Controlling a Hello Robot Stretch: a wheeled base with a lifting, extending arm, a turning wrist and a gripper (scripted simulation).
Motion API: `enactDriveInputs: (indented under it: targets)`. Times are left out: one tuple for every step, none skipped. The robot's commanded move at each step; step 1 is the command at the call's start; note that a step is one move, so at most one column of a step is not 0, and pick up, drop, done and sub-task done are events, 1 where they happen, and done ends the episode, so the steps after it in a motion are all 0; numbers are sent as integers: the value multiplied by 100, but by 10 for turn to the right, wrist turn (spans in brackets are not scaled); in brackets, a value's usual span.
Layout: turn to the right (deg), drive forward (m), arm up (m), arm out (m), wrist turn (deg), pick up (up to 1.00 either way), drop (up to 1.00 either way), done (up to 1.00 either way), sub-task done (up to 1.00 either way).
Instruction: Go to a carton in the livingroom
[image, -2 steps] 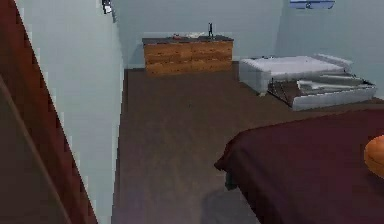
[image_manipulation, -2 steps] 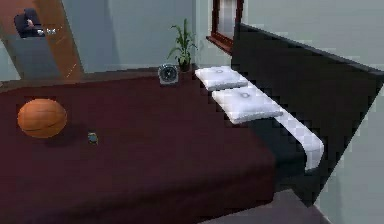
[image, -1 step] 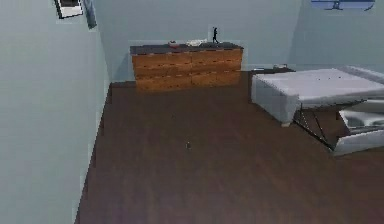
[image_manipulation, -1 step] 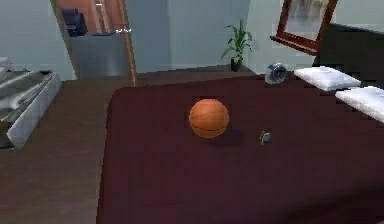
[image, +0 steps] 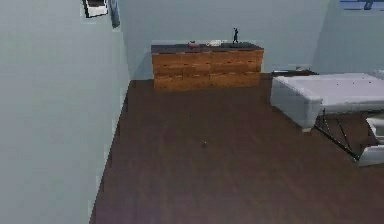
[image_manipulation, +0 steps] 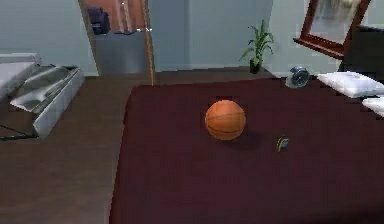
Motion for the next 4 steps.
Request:
enactDriveInputs:
  targets:
    - [0,35,0,0,0,0,0,0,0]
    - [450,0,0,0,0,0,0,0,0]
    - [180,0,0,0,0,0,0,0,0]
    - [0,65,0,0,0,0,0,0,0]
